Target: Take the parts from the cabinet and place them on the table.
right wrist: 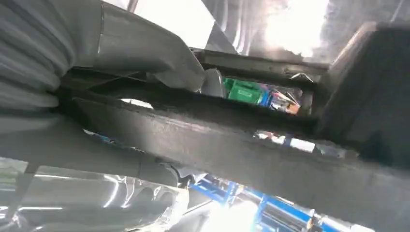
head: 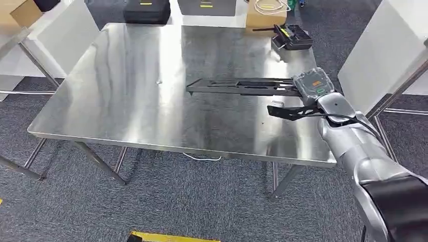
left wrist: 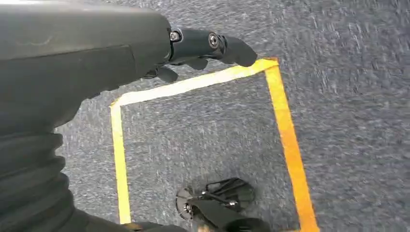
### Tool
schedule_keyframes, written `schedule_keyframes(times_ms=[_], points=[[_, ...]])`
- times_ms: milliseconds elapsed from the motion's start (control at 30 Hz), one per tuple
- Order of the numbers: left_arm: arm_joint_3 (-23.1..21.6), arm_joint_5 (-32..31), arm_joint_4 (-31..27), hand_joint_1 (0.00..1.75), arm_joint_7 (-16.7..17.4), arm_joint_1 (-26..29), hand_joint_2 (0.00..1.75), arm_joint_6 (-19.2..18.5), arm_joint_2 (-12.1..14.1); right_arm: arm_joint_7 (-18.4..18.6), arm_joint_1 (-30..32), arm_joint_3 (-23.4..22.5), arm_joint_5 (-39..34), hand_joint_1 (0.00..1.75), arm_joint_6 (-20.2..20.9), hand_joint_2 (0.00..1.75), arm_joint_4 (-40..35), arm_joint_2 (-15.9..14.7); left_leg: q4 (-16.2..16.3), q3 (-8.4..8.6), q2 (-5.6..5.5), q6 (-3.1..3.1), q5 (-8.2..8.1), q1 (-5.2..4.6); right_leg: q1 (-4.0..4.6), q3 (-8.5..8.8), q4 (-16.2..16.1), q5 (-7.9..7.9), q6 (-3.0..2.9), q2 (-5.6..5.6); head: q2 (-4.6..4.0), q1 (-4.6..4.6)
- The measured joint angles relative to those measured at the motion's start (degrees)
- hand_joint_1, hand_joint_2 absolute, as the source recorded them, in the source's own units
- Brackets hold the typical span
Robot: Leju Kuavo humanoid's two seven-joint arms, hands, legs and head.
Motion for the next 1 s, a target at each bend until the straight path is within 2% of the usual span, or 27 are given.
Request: schedule_keyframes(times_ms=[33, 67, 100, 133, 167, 200, 233, 267, 300, 333, 367, 400, 433, 500, 533, 567, 600, 633, 700, 733, 767, 800, 833, 900, 933, 967, 1000], points=[[0.0, 0.0, 0.0, 0.0, 0.0, 0.1, 1.75, 0.0, 0.0, 0.0, 0.1, 0.0, 0.0, 1.75, 0.0, 1.75, 0.0, 0.0, 2.7, -2.16, -0.01, 0.22, -1.07, -0.07, 0.29, 0.31, 0.0, -0.25, -0.33, 0.19, 0.0, -0.02], [0.0, 0.0, 0.0, 0.0, 0.0, 0.1, 1.75, 0.1, 0.0, 0.0, 0.2, 0.0, 0.1, 1.75, 0.0, 1.75, 0.0, 0.1, 3.1, -3.16, -0.03, 0.56, -0.68, -0.2, 0.64, 0.71, 0.0, -0.55, -0.68, 0.31, 0.0, 0.02], [0.0, 0.0, 0.0, 0.0, 0.0, 0.1, 1.75, 0.2, 0.0, 0.0, 0.2, 0.1, 0.1, 1.75, 0.0, 1.75, 0.0, 0.1, 1.0, -2.94, -0.06, 1.07, 1.17, -0.44, 0.95, 1.26, 0.0, -0.95, -0.79, 0.44, 0.0, -0.04], [0.0, 0.0, 0.0, 0.0, 0.0, 0.1, 1.75, 0.2, 0.0, 0.0, 0.2, 0.2, 0.3, 1.75, 0.0, 1.75, 0.0, 0.1, -3.9, -1.22, -0.13, 1.98, 4.62, -0.78, 1.36, 1.98, 0.0, -1.44, -0.87, 0.54, 0.0, 0.02], [0.0, 0.0, 0.0, 0.0, 0.0, 0.1, 1.75, 0.2, 0.0, 0.0, 0.2, 0.2, 0.3, 1.75, 0.0, 1.75, 0.0, 0.1, -9.1, 0.89, -0.21, 3.04, 7.9, -1.26, 1.69, 2.63, -0.1, -1.82, -1.01, 0.61, 0.0, -0.02], [0.0, 0.0, 0.0, 0.0, 0.0, 0.1, 1.75, 0.3, 0.1, 0.0, 0.2, 0.3, 0.3, 1.75, 0.0, 1.75, 0.0, 0.1, -14.0, 2.78, -0.61, 4.62, 11.06, -2.04, 1.5, 3.03, -0.3, -2.3, -1.05, 0.68, 0.0, 0.09], [0.0, 0.0, 0.0, 0.0, 0.0, 0.0, 1.75, 0.3, 0.4, 0.0, 0.1, 0.3, 0.3, 1.75, 0.0, 1.75, 0.0, 0.2, -13.9, 2.75, -0.73, 4.82, 9.96, -2.18, 2.19, 3.4, -0.4, -2.53, -0.71, 0.84, 0.0, 0.44], [0.0, 0.0, 0.0, 0.0, -0.1, 0.0, 1.75, 0.4, 0.3, -0.1, -0.1, 0.3, 0.2, 1.75, 0.0, 1.75, 0.0, 0.1, -14.7, 3.36, -0.82, 4.79, 9.19, -2.41, 1.71, 3.41, -0.8, -2.7, -0.47, 0.98, 0.0, 0.28], [0.0, 0.0, 0.0, 0.0, -0.1, 0.0, 1.75, 0.5, 0.2, -0.2, 0.0, 0.3, 0.2, 1.75, 0.0, 1.75, -0.1, 0.2, -15.4, 3.73, -0.79, 5.14, 9.63, -2.6, 1.74, 3.94, -1.1, -2.53, -0.21, 1.0, 0.0, 0.18], [0.1, 0.1, 0.0, 0.0, -0.1, 0.1, 1.75, 0.5, 0.2, -0.5, 0.0, 0.3, 0.0, 1.75, 0.0, 1.75, -0.1, 0.1, -16.3, 4.25, -0.76, 5.45, 9.55, -2.67, 2.12, 4.22, 0.0, -1.67, 0.74, 0.96, 0.0, 0.17], [0.0, 0.0, 0.0, 0.0, -0.1, 0.1, 1.75, 0.6, 0.1, -1.1, 0.0, 0.3, -0.7, 1.75, 0.0, 1.75, -0.2, 0.2, -16.8, 5.74, -0.7, 5.6, 9.83, -2.31, 2.3, 4.35, -0.1, -2.29, 0.75, 0.92, 0.0, -0.02], [0.1, 0.0, 0.0, 0.0, -0.1, 0.1, 1.75, 0.6, 0.1, -1.9, 0.0, 0.2, -1.5, 1.75, -0.1, 1.75, -0.2, 0.1, -17.0, 6.5, -0.54, 5.47, 9.85, -2.11, 1.93, 3.91, 1.1, -3.22, 0.89, 0.47, 0.0, 0.22], [0.1, 0.0, 0.0, 0.0, -0.1, 0.0, 1.75, 0.7, 0.2, -2.5, -0.1, 0.0, -2.4, 1.75, -0.2, 1.75, -0.2, 0.1, -17.0, 6.77, -0.58, 5.69, 9.54, -2.03, 1.9, 2.52, 3.9, -4.08, 1.05, 0.33, 0.0, 0.41], [0.1, 0.0, 0.0, 0.0, -0.1, -0.2, 1.75, 0.6, 0.0, -2.9, 0.0, -0.2, -3.0, 1.75, -0.3, 1.75, -0.2, 0.3, -16.9, 7.0, -0.63, 5.4, 8.98, -2.01, 1.44, -2.72, 12.3, -7.31, 1.06, 0.29, 0.0, 0.29], [0.1, 0.0, 0.0, 0.0, -0.1, -0.2, 1.75, 0.6, 0.0, -3.3, 0.3, -0.2, -3.0, 1.75, -0.4, 1.75, -0.2, 0.4, -16.9, 7.2, -0.7, 5.14, 8.61, -2.0, 1.22, -5.36, 16.0, -8.59, 1.44, 0.27, 0.0, 0.41], [0.1, 0.0, 0.0, 0.0, -0.1, 0.0, 1.75, 0.6, -0.1, -4.1, 0.6, -0.2, -3.1, 1.75, -0.5, 1.75, -0.2, 0.5, -16.9, 7.59, -0.76, 4.93, 8.26, -1.93, 0.95, -6.59, 16.9, -8.46, 1.86, 0.23, 0.0, 0.33], [0.1, 0.0, 0.0, 0.0, -0.1, 0.1, 1.75, 0.6, -0.1, -5.1, 0.9, -0.2, -3.3, 1.75, -0.6, 1.75, -0.2, 0.7, -16.9, 8.14, -0.85, 4.63, 7.78, -1.76, 0.67, -6.49, 15.1, -7.12, 2.42, 0.17, 0.0, 0.35], [0.1, 0.0, 0.0, 0.0, -0.2, 0.2, 1.75, 0.6, -0.1, -6.1, 1.1, -0.2, -3.5, 1.75, -1.0, 1.75, -0.2, 0.9, -16.8, 8.75, -0.86, 4.3, 7.31, -1.57, 0.38, -5.29, 11.1, -4.55, 3.23, 0.06, 0.0, 0.37], [0.1, -0.2, 0.1, 0.0, -0.5, 0.1, 1.75, 0.8, -0.2, -8.8, 1.4, -0.2, -3.8, 1.75, -2.1, 1.75, -0.2, 1.7, -16.7, 9.91, -0.87, 3.37, 6.28, -1.35, -0.43, -1.6, -0.8, 2.59, 5.55, -0.47, 0.0, 0.44], [0.1, -0.2, 0.1, 0.0, -0.5, 0.1, 1.75, 1.0, -0.1, -9.7, 1.7, -0.1, -4.1, 1.75, -2.9, 1.75, -0.2, 2.1, -16.7, 10.05, -0.73, 2.98, 6.03, -1.45, 0.29, -1.92, -0.9, 1.71, 4.77, -0.59, 0.0, 0.31], [0.1, -0.2, 0.1, 0.0, -0.5, 0.0, 1.75, 1.2, -0.1, -10.3, 1.8, 0.0, -4.2, 1.75, -3.0, 1.75, -0.2, 2.8, -16.5, 9.64, -0.63, 2.69, 5.81, -1.57, 0.67, -1.11, -1.5, 1.1, 2.9, -0.5, 0.0, 0.42], [0.1, -0.2, 0.1, 0.0, -0.6, -0.1, 1.75, 1.3, -0.2, -10.6, 2.2, 0.0, -4.4, 1.75, -3.0, 1.75, -0.2, 3.6, -16.5, 9.53, -0.55, 2.44, 5.66, -1.56, 0.68, -1.05, -1.2, 1.76, 1.98, -0.3, 0.0, 0.11], [0.1, -0.3, 0.1, 0.0, -0.9, 0.0, 1.75, 1.7, -0.2, -11.4, 2.5, 0.0, -4.9, 1.75, -3.1, 1.75, -0.4, 4.0, -16.2, 9.74, -0.59, 2.18, 5.53, -1.58, 0.62, -1.15, -0.9, 1.67, 1.62, -0.33, 0.0, -0.09], [0.1, -0.6, 0.1, 0.0, -2.0, -0.1, 1.75, 3.2, -0.2, -14.0, 2.8, 0.0, -6.6, 1.75, -3.3, 1.75, -0.7, 5.0, -15.6, 9.7, -0.58, 1.55, 4.54, -1.37, -0.16, -0.3, -1.0, 1.45, 1.35, -0.21, 0.0, -0.13], [0.1, -0.9, 0.1, 0.0, -3.2, -0.1, 1.75, 4.7, -0.2, -15.5, 2.8, 0.0, -7.9, 1.75, -3.5, 1.75, -1.0, 5.8, -13.0, 8.41, -0.64, 1.16, 3.64, -1.31, -0.21, -0.03, -1.0, 1.09, 0.82, -0.19, 0.0, -0.26], [0.1, -1.2, 0.1, 0.0, -4.1, -0.1, 1.75, 5.8, -0.3, -16.5, 2.9, 0.0, -8.9, 1.75, -3.9, 1.75, -1.0, 6.5, -9.0, 6.19, -0.64, 0.82, 1.85, -1.15, -0.15, 0.12, -1.0, 0.83, 0.43, -0.11, 0.0, -0.39], [0.1, -1.2, 0.1, 0.0, -4.7, -0.2, 1.75, 6.7, -0.3, -17.0, 3.1, 0.0, -9.5, 1.75, -4.2, 1.75, -1.0, 7.4, -4.0, 3.28, -0.64, 0.58, -0.35, -1.08, -0.01, 0.34, -1.0, 0.6, 0.1, 0.02, 0.0, -0.39]])
